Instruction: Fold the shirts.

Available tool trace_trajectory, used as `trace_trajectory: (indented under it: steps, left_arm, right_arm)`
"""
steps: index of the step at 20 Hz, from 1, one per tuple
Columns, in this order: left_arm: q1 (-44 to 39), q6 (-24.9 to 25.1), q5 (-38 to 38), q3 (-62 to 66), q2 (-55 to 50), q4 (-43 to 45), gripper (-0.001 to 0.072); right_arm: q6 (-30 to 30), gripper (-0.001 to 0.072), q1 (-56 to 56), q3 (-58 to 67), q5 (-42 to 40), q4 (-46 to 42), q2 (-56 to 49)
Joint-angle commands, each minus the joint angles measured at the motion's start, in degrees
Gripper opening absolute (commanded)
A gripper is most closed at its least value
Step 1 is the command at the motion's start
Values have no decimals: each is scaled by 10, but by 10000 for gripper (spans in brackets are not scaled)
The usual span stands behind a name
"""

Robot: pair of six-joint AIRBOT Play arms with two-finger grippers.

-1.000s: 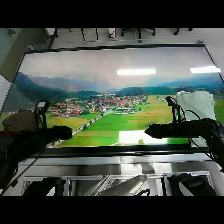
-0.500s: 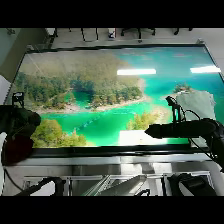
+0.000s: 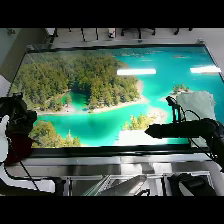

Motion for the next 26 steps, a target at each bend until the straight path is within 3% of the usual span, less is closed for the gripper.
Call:
trace_trajectory:
  steps: [1,6,11,16,17,18,19,20,21,23,25,26]
  left_arm:
    - [-46,3,43,75,49,-43,13]
    - [-204,28,81,190,183,-214,13]
    - [-407,7,81,112,232,-270,13]
    - [-557,-63,-48,-30,165,-271,15]
    - [-575,-68,-59,-36,141,-272,190]
    - [-585,-70,-54,-33,122,-271,515]
    - [-588,-80,-28,-19,107,-271,681]
    - [-583,-76,22,7,94,-265,678]
    - [-570,-57,76,34,92,-264,678]
    - [-525,-39,158,78,108,-265,678]
    - [-473,-40,187,66,155,-270,678]
    - [-447,-40,189,30,188,-278,678]
  right_arm:
    - [0,19,0,0,1,0,0]
    - [0,19,0,0,1,0,0]
    - [0,19,0,0,5,0,0]
    - [0,19,-1,0,5,0,0]
    - [0,20,-1,0,7,0,0]
    - [0,30,-1,0,8,0,-1]
    - [0,109,-2,2,7,-1,-3]
    - [-1,333,-10,6,5,0,-5]
    - [-9,391,-23,17,5,0,-10]
    - [-47,385,-66,56,-5,0,-30]
    - [-77,400,-110,94,-31,0,-71]
    - [-92,489,-130,110,-43,5,-97]
